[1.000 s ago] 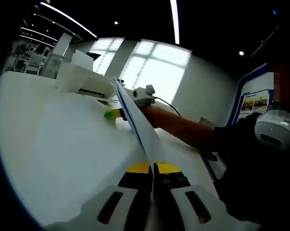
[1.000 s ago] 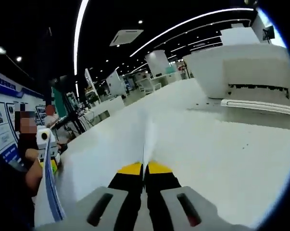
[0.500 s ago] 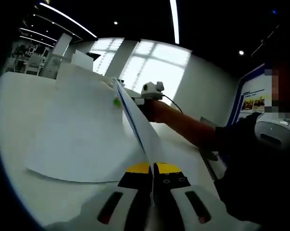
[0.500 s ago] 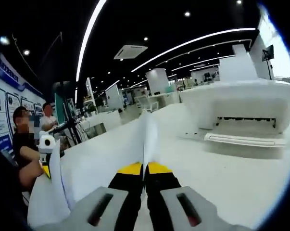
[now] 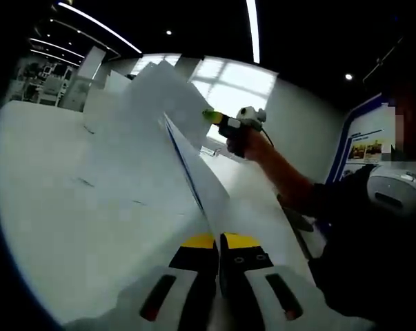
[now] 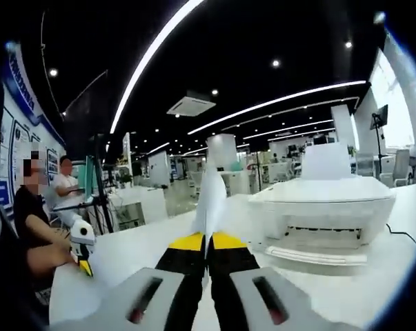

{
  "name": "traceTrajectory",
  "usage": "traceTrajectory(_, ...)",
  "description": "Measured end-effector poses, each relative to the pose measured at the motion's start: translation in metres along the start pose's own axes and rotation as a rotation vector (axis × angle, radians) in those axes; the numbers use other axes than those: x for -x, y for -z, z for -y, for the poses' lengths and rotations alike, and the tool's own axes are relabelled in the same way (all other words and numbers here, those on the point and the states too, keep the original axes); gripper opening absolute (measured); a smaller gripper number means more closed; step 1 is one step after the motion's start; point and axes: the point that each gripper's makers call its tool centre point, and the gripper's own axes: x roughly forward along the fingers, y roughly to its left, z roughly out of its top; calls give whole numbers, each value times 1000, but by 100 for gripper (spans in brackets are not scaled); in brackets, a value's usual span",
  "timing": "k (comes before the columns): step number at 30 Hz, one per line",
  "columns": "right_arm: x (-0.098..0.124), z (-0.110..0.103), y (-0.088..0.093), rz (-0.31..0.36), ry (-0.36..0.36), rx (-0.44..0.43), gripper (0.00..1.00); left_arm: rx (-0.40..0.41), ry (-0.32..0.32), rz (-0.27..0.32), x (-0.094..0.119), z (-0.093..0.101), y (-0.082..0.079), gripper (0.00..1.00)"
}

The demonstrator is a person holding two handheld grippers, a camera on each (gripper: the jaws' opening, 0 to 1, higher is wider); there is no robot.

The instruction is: Organize the stack of printing papers by aligning and flattening the scattered papers on the table

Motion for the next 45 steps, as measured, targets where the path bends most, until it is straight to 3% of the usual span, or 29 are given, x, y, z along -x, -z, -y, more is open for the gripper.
traceTrajectory(9, 36, -23, -65, 159, 26, 55, 0, 44, -49, -5, -1, -8, 2, 7)
traceTrajectory(17, 61, -34, -100, 196, 53, 119, 0, 55, -55, -10, -1, -7, 3, 7)
traceTrajectory(23, 82, -38, -99, 129, 54, 162, 0, 47, -51, -13, -2, -4, 5, 7)
traceTrajectory(27, 104, -55, -98, 90, 38, 221, 0, 39, -56, -17, -3, -3, 6, 7)
traceTrajectory(32, 135, -75, -109, 75, 8, 289, 0, 40, -58, -18, -3, -2, 6, 7)
traceTrajectory(36, 167, -87, -122, 57, -33, 350, 0, 39, -53, -18, -4, 0, 7, 7)
traceTrajectory(41, 199, -103, -128, 25, -155, 368, 0, 40, -36, -25, -6, 3, 9, 7)
traceTrajectory(45, 213, -99, -120, -73, -226, 380, 0, 43, -33, -28, -7, 4, 10, 7)
